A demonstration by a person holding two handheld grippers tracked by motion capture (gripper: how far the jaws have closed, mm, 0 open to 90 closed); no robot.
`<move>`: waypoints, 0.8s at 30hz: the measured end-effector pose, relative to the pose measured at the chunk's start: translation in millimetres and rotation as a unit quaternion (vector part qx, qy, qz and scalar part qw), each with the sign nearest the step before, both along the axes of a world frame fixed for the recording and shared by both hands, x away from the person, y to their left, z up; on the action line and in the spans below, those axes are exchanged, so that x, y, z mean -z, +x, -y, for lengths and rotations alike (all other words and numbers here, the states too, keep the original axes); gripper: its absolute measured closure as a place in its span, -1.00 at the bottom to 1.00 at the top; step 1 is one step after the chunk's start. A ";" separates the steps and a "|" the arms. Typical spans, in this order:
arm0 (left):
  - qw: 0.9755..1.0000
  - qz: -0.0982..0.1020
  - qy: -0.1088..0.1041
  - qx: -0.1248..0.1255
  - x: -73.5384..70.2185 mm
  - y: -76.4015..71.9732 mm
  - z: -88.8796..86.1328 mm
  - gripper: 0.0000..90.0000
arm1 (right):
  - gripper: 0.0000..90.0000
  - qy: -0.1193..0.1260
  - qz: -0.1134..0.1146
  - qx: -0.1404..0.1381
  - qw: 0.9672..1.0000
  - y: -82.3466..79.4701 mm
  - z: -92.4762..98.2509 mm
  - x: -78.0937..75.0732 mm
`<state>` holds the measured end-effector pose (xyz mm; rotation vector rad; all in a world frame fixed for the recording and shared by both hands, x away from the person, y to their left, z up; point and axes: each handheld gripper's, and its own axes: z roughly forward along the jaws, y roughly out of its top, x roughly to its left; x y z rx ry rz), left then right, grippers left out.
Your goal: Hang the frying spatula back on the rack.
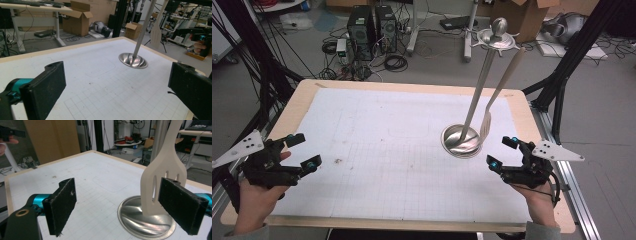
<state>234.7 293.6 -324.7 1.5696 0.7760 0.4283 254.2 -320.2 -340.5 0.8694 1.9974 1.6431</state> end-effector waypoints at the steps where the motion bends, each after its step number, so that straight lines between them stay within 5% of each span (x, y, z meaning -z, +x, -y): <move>1: 1.000 0.000 0.000 0.000 0.0 0.0 0.1 -0.96 | -0.68 0.000 -0.003 0.000 1.000 -0.5 0.1 1.7; 11: 1.000 -0.003 0.006 0.003 1.9 1.7 3.4 -0.96 | -0.68 0.010 -0.017 0.009 1.000 -4.8 11.7 23.3; 24: 1.000 -0.005 0.008 0.005 10.0 6.4 4.4 -0.96 | -0.68 0.044 -0.014 0.032 0.998 -9.6 33.2 26.0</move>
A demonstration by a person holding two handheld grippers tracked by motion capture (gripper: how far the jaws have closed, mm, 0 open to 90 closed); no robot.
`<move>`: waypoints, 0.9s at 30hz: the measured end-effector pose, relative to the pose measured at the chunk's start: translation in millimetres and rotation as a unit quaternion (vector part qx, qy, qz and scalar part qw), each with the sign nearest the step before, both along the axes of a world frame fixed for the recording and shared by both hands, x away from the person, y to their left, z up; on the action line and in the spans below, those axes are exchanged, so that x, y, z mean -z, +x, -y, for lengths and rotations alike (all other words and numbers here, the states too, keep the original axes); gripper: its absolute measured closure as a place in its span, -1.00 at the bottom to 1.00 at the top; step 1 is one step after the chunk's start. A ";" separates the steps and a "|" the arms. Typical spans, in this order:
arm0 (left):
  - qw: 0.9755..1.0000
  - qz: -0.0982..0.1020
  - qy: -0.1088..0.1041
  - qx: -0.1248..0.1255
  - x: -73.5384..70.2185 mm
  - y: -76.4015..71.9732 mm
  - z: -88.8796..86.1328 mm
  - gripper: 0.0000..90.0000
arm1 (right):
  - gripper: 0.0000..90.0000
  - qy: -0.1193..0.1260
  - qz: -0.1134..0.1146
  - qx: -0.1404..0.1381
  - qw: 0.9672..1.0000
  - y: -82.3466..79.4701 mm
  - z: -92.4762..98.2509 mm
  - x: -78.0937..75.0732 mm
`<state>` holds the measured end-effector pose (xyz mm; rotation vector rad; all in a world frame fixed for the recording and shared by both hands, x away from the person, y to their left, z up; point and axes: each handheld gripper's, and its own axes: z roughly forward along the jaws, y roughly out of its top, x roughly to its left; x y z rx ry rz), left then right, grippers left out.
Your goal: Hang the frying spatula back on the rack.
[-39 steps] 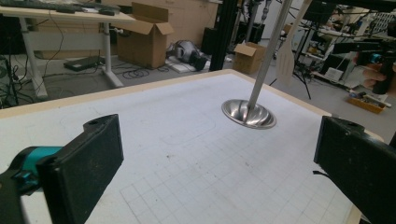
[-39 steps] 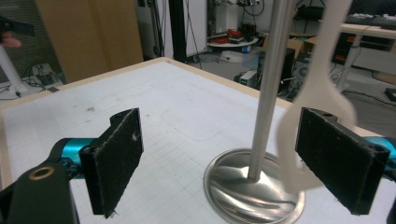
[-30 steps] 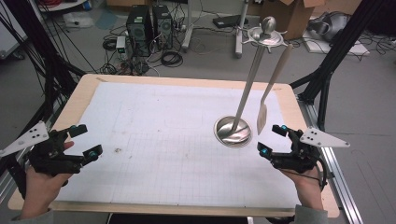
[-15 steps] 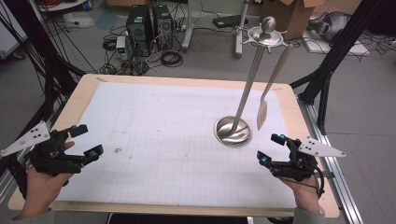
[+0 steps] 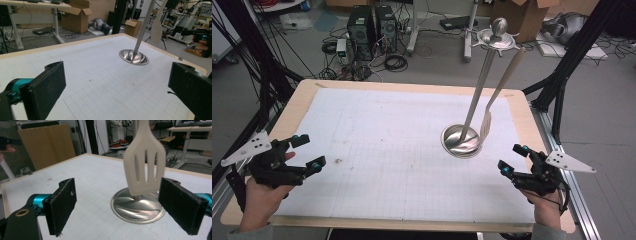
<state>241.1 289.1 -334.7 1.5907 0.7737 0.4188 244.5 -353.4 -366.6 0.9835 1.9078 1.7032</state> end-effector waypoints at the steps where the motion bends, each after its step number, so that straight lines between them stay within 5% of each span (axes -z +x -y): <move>1: 1.000 0.001 0.000 0.000 0.5 0.3 0.0 -0.96 | -0.68 0.003 0.003 0.001 1.000 -0.4 1.8 -0.2; 27: 1.000 -0.006 -0.003 -0.004 4.6 1.1 -4.5 -0.96 | -0.68 0.019 -0.003 0.027 0.999 -5.6 26.0 5.2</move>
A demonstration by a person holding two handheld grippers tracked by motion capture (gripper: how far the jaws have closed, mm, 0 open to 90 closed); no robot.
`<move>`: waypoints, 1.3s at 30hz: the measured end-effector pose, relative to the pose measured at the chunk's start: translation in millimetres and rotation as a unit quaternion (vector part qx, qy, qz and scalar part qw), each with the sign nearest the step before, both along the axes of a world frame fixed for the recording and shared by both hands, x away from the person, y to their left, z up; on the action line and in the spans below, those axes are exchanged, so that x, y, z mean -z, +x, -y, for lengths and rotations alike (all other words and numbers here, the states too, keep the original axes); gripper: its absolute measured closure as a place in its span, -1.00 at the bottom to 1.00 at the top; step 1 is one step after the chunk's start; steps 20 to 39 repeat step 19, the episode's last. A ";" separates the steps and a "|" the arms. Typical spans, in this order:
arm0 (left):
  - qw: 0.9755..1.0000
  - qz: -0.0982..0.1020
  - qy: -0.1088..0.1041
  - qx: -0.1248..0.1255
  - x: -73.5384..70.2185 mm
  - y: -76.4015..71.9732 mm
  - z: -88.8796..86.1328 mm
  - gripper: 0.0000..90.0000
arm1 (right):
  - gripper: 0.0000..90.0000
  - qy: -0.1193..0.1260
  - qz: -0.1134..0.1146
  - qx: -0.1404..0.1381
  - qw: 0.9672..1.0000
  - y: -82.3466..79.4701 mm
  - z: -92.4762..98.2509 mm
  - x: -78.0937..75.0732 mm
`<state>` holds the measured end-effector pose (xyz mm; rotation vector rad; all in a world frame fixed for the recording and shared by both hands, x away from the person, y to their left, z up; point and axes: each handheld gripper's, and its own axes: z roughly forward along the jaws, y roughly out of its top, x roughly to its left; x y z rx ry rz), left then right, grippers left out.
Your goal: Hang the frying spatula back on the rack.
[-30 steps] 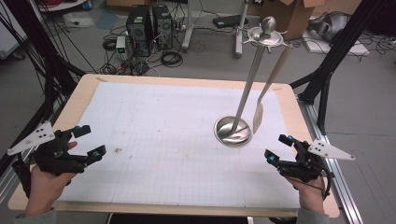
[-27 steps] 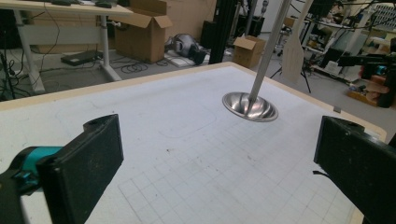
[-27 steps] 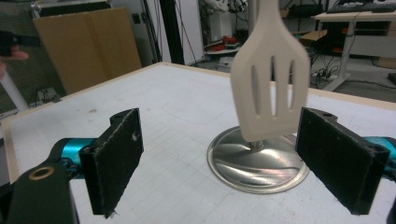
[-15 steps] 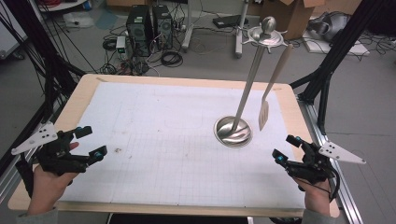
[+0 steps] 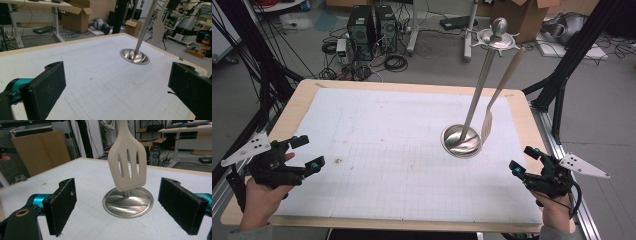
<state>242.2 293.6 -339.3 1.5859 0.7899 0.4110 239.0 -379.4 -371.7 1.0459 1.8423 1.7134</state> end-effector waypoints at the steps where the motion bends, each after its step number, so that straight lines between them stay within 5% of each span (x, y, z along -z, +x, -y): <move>1: 1.000 0.000 0.001 0.000 0.1 0.0 -0.3 -0.96 | -0.68 0.002 -0.003 0.001 1.000 -0.3 0.4 0.2; 39: 1.000 -0.003 0.001 -0.006 0.3 0.6 -1.6 -0.96 | -0.68 -0.001 0.006 -0.012 1.000 -1.4 -8.4 -5.5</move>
